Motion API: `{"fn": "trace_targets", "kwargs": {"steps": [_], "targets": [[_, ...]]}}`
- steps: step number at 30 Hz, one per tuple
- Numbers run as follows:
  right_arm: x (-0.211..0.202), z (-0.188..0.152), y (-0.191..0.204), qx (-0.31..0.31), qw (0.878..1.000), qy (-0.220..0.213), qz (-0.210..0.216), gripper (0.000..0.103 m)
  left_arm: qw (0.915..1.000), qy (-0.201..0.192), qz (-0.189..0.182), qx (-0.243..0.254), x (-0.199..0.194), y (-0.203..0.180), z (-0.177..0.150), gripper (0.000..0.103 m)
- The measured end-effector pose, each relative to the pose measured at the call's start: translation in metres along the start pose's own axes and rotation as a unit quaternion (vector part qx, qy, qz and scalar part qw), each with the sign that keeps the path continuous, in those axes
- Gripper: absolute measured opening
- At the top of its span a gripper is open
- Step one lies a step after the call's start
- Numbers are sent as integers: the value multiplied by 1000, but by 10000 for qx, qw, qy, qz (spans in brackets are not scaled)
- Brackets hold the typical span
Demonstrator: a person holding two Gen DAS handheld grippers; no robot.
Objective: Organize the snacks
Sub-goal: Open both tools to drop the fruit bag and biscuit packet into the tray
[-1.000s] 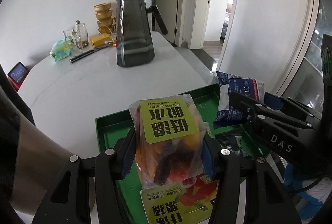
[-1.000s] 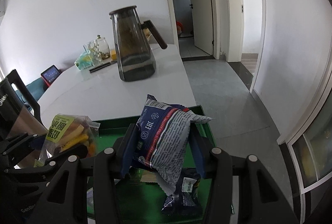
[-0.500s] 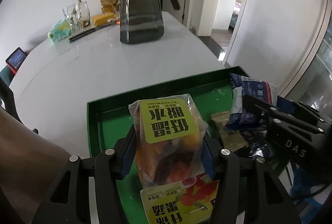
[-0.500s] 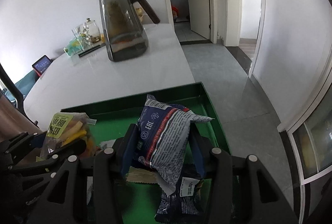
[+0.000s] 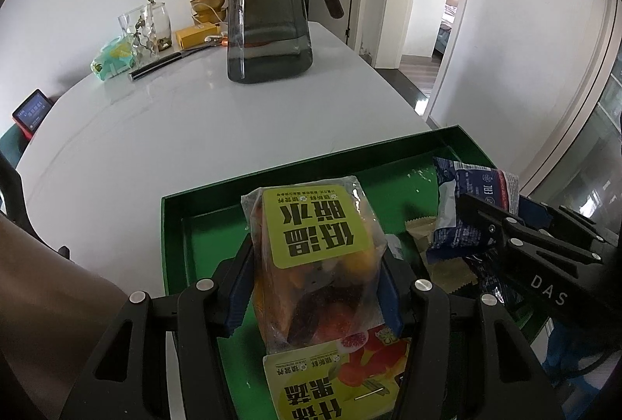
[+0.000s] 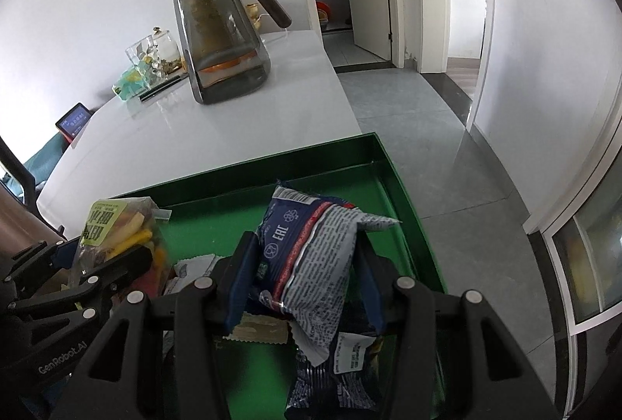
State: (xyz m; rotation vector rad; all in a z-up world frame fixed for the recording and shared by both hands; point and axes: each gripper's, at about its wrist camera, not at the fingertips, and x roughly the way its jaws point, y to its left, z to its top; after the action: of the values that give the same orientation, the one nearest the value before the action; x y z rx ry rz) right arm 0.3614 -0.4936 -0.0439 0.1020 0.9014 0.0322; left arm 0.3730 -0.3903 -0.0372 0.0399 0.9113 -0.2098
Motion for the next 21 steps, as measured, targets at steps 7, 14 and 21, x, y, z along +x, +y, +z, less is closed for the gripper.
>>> {"fn": "trace_targets", "kwargs": {"steps": [7,14,21], "targets": [[1,0,-2,79,10000,0,36,35,10000,-30,48,-37,0,0,0,51],[-1,-1,-2,127,9999,-15,67,36,9999,-58,112,-47,-1,-1,-1,52],[-4,-1,-1,149,9999,-32,33,46,9999,-42,108,-121,1,-1,2,53]]}}
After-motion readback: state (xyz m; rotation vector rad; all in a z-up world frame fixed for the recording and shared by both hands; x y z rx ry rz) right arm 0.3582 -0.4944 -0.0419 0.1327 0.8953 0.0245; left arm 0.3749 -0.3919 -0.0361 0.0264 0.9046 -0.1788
